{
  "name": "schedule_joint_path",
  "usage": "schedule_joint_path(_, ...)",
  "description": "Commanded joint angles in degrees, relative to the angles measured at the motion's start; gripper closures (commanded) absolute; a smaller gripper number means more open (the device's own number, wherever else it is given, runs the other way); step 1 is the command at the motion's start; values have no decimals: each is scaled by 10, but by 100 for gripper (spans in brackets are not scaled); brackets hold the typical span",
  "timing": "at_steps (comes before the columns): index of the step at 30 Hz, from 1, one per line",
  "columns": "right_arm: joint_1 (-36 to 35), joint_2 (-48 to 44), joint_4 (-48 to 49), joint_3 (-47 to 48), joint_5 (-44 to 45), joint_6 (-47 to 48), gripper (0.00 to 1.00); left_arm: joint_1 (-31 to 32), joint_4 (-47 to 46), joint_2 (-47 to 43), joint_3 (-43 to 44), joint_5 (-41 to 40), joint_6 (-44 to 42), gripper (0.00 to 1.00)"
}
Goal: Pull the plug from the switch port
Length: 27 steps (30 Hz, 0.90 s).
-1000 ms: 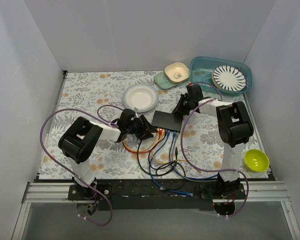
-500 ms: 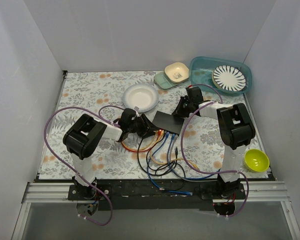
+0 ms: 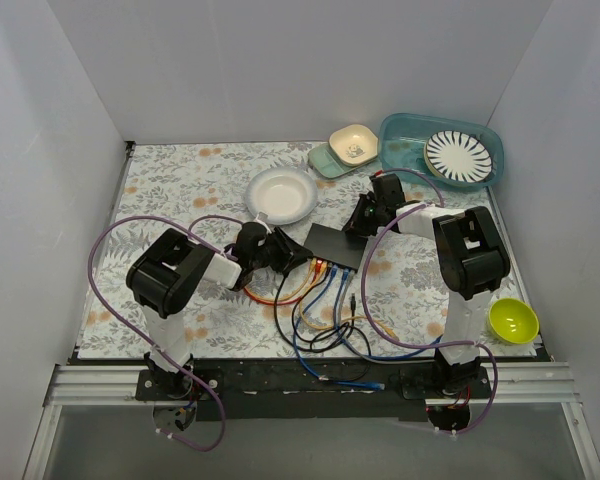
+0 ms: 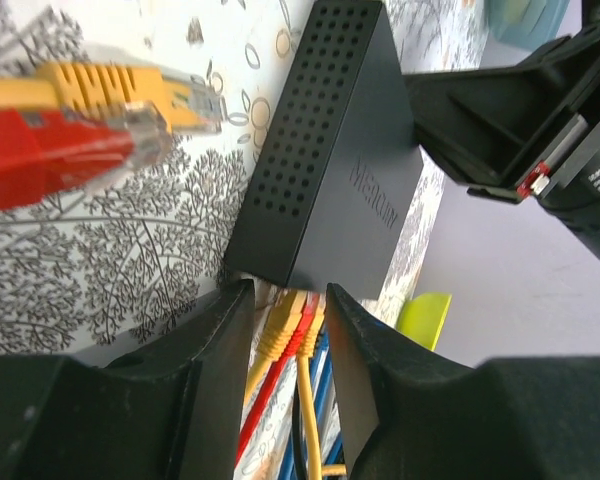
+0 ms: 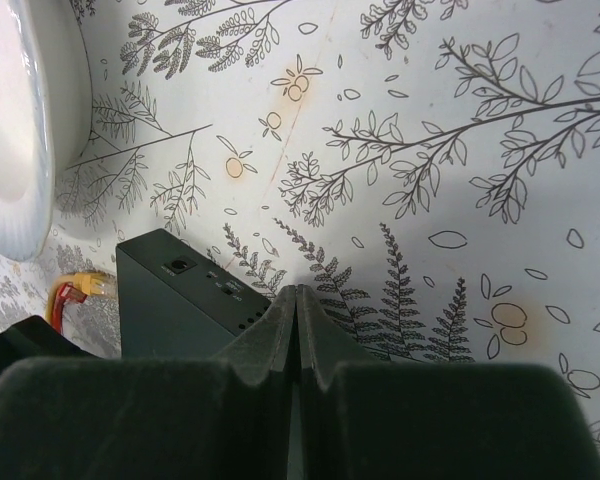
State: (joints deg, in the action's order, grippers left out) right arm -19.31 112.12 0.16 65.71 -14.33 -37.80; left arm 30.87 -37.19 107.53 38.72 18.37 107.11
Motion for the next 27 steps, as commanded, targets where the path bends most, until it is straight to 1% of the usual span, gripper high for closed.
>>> schedule_joint_path(1,-12,-4,-49,-23,-5,2,91,-3,-11,16,1,-26,-6,65)
schedule_joint_path(5,-12,-3,-51,-20,-5,4,91,-1,-18,20,0,-10,-17,64)
schedule_joint_path(12,-11,2,-53,-10,-6,4,91,-1,-12,-3,-29,18,-58,57)
schedule_joint_path(15,-12,6,-55,-7,-6,4,91,0,-5,-2,-33,21,-62,55)
schedule_joint_path(18,-12,9,-55,-4,-7,2,91,4,5,5,-22,19,-69,55)
schedule_joint_path(20,-12,10,-56,-3,-7,2,91,13,36,6,-2,13,-87,56)
schedule_joint_path(22,-12,10,-57,-1,-8,2,91,17,48,8,6,7,-95,57)
schedule_joint_path(27,-12,8,-58,-3,-7,4,91,18,48,24,12,6,-88,63)
